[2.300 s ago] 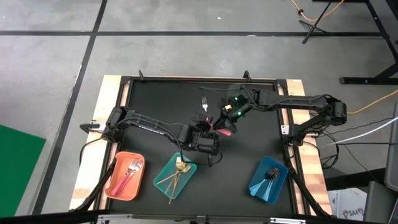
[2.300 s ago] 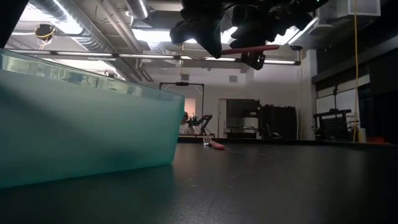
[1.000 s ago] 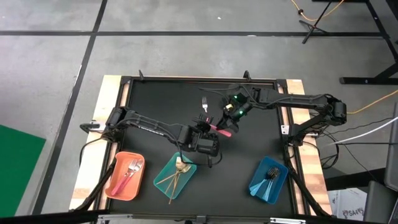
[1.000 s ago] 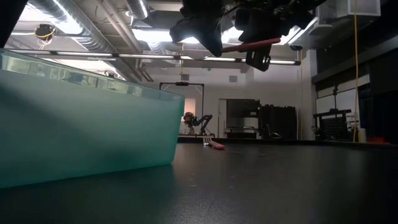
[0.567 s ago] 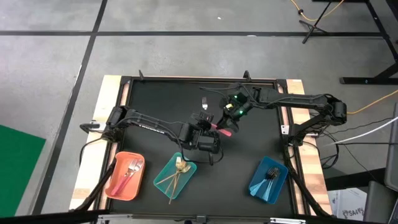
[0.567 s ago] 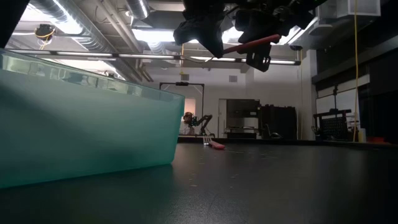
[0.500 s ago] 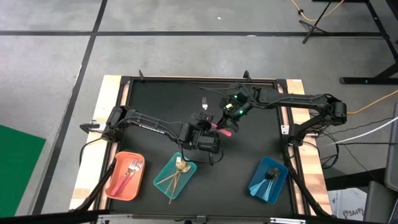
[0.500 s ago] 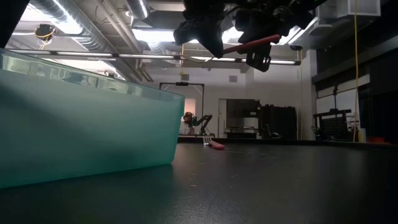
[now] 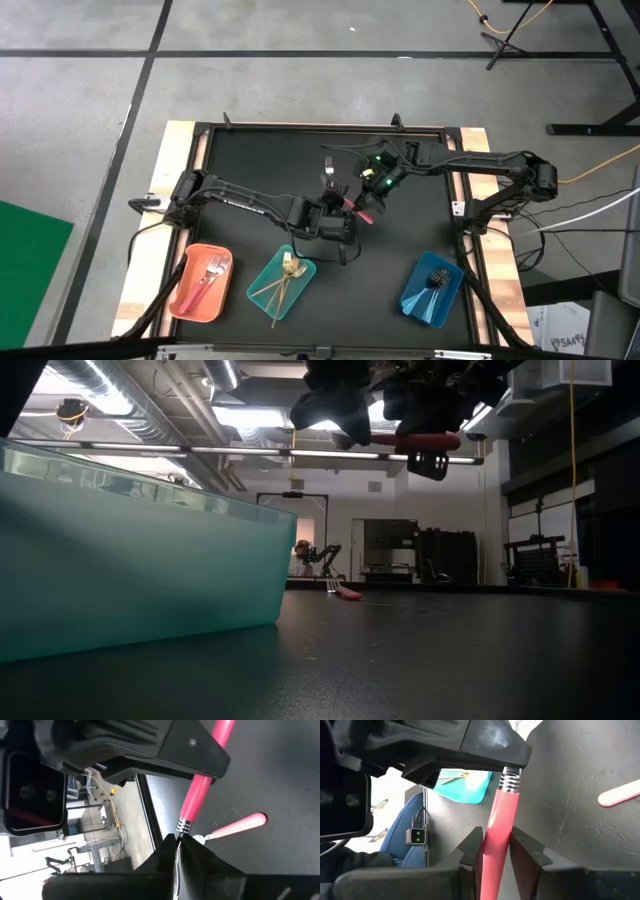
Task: Sort silverware by color (type)
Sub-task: Put the pink fork into the orange bin
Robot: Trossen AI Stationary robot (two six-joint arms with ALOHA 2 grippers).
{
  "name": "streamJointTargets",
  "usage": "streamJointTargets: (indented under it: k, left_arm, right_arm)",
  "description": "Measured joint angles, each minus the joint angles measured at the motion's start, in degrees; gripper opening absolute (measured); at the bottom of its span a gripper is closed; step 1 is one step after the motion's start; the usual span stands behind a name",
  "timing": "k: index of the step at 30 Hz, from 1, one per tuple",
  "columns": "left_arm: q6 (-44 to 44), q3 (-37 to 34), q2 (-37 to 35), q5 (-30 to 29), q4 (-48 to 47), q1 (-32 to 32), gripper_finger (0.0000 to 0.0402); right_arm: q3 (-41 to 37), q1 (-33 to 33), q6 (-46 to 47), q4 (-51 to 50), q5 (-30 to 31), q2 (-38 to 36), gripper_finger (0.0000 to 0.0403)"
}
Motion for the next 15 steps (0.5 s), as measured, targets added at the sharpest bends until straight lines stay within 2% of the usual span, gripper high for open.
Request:
streamJointTargets:
  k: [7, 15]
  left_arm:
    - [0.49, 0.00, 0.00, 0.26, -0.33, 0.00, 0.0004]
    - [0.49, 0.00, 0.00, 0.09, -0.39, 0.00, 0.0006]
  right_arm:
    - [0.00, -0.02, -0.83, 0.19, 0.14, 0.00, 0.0070]
    - [0.00, -0.09, -2.45, 0.13, 3.03, 0.00, 0.0013]
